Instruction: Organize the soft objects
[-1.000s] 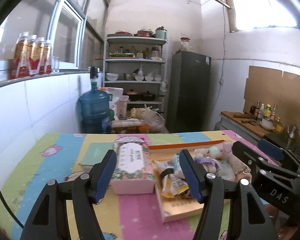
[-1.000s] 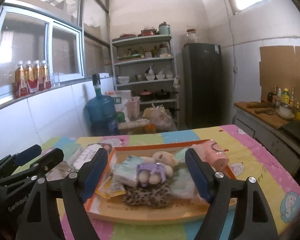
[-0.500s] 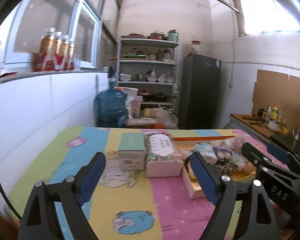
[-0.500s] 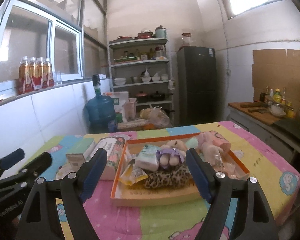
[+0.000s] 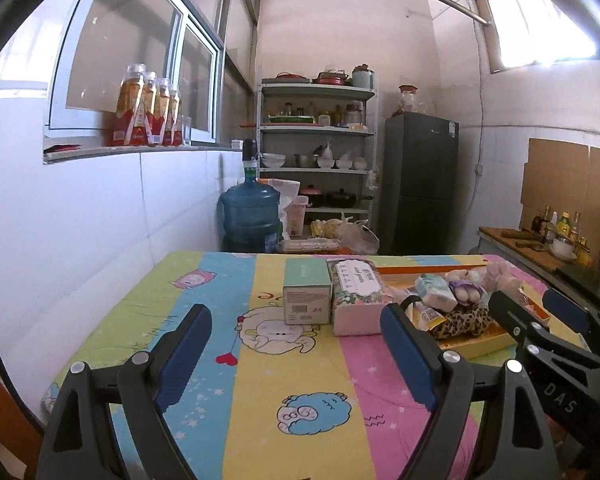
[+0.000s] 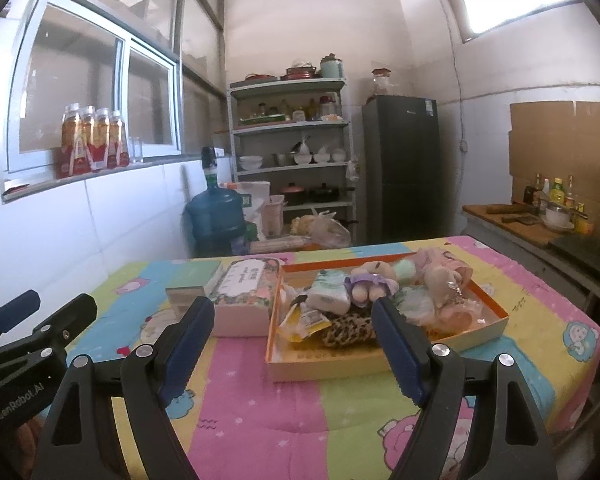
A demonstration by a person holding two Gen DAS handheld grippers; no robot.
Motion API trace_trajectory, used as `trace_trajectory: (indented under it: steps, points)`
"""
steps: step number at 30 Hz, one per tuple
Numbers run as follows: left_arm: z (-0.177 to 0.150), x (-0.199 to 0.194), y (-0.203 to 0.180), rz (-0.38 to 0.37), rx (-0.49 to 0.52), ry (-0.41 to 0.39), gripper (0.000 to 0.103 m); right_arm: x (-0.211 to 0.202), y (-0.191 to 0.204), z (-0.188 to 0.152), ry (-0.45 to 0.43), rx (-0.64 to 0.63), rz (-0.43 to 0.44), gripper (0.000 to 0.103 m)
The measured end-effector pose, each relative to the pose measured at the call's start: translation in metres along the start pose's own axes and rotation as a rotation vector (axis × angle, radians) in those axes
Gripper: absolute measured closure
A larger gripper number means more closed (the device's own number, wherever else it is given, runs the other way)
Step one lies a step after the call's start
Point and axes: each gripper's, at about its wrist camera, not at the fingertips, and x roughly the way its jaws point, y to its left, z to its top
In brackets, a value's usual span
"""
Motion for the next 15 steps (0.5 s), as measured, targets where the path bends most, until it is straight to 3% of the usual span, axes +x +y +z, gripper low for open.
trace_trajectory:
  steps: [15]
  points:
    - [-0.007,-0.019,0.011,0.025,-0.012,-0.014,0.017,-0.021,0.012,-0.002,-0.024,-0.02,0.016,0.021]
